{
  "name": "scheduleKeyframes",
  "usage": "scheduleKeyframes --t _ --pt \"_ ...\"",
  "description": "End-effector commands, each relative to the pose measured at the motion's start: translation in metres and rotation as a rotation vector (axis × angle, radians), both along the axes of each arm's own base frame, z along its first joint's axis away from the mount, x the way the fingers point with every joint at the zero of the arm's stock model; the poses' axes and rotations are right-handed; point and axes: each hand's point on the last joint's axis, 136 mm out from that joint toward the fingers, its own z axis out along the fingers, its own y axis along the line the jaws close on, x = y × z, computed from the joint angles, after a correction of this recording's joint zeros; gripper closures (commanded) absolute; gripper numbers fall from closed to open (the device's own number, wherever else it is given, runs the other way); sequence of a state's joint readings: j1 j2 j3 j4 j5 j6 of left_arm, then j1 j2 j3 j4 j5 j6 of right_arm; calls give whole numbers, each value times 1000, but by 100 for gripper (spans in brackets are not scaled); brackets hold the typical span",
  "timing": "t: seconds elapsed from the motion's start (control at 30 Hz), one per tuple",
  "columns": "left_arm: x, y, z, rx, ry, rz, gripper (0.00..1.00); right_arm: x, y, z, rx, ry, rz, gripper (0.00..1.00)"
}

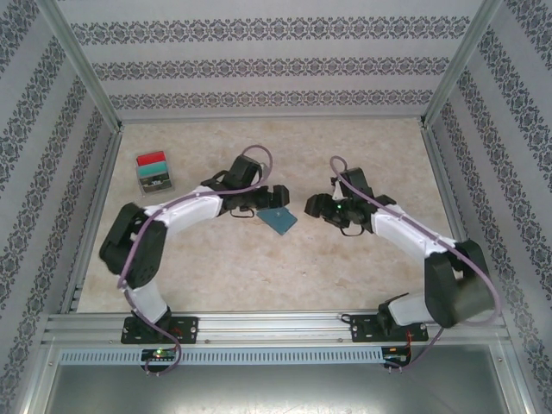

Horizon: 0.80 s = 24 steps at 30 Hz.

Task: Put the credit cards into the card holder

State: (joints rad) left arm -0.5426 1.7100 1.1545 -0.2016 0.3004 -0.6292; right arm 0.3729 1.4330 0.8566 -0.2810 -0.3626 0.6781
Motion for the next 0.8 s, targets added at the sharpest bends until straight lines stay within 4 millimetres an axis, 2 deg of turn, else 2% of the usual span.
scheduleKeyframes --t 0.0,0.03,0.1,0.2,0.4,0.53,0.77 --pt "-7 48 5 92 -13 173 1 16 35 10 39 -26 119 39" --pt "-11 51 6 82 -14 182 1 20 41 9 38 -24 128 41" --pt "-23 59 3 61 -2 214 1 30 52 1 43 7 146 52" --pt "-33 60 3 -21 -5 237 0 45 66 -5 87 26 147 57" --pt "-37 58 -6 -98 37 282 1 62 84 -25 57 73 208 59" --pt "-35 59 -7 -87 46 288 2 58 92 -42 73 124 215 63" --pt "-30 56 -11 -49 68 267 3 31 96 -69 52 175 195 65"
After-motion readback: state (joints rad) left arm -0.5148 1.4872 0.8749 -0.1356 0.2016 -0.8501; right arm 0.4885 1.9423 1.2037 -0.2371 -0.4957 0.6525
